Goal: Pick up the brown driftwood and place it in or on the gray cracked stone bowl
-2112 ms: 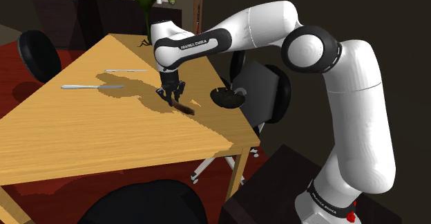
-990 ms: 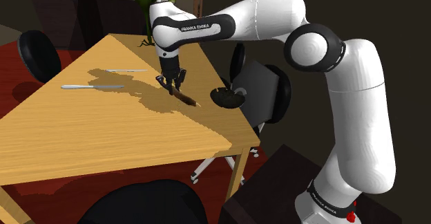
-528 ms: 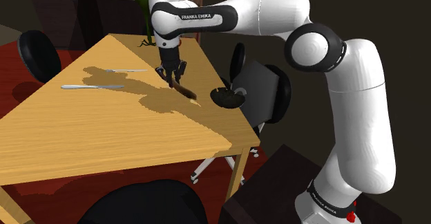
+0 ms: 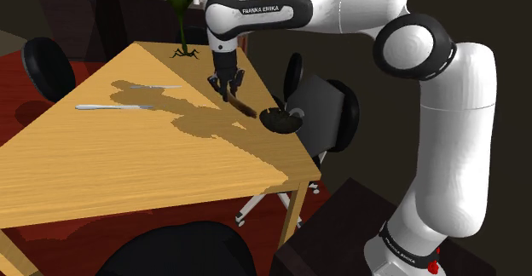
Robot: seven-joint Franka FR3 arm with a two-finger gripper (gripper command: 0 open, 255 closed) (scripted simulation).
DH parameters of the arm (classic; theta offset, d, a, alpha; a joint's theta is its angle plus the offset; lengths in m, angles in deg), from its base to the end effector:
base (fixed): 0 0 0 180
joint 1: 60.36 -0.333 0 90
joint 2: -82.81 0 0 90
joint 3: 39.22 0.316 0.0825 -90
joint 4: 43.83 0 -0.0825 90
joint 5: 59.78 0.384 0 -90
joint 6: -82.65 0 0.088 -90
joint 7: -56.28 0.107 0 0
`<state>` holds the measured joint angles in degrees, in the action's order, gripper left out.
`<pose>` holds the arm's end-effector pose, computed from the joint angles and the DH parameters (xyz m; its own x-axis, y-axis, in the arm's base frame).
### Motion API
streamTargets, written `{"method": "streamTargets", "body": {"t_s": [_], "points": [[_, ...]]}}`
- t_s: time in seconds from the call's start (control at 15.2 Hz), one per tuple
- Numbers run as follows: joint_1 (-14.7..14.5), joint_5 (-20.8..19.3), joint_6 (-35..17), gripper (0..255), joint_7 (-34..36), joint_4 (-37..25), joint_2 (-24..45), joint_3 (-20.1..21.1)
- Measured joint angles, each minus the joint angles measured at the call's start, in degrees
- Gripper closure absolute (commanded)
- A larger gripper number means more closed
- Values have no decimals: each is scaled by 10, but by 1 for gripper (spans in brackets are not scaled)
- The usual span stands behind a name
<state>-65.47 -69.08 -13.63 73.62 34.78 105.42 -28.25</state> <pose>0.6517 0.1496 0.4890 0.9987 -0.0120 -0.0503 -0.0066 -0.9944 0.1059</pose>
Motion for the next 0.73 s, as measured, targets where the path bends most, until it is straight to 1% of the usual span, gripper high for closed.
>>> {"method": "streamTargets", "body": {"t_s": [0.13,0.33,0.46,0.73], "points": [[20,7,-23,255,-20,64,-44,-5],[44,15,-41,255,-51,123,-89,-14],[63,20,-56,255,-76,172,-127,-24],[88,26,-69,255,-118,230,-175,-41]]}}
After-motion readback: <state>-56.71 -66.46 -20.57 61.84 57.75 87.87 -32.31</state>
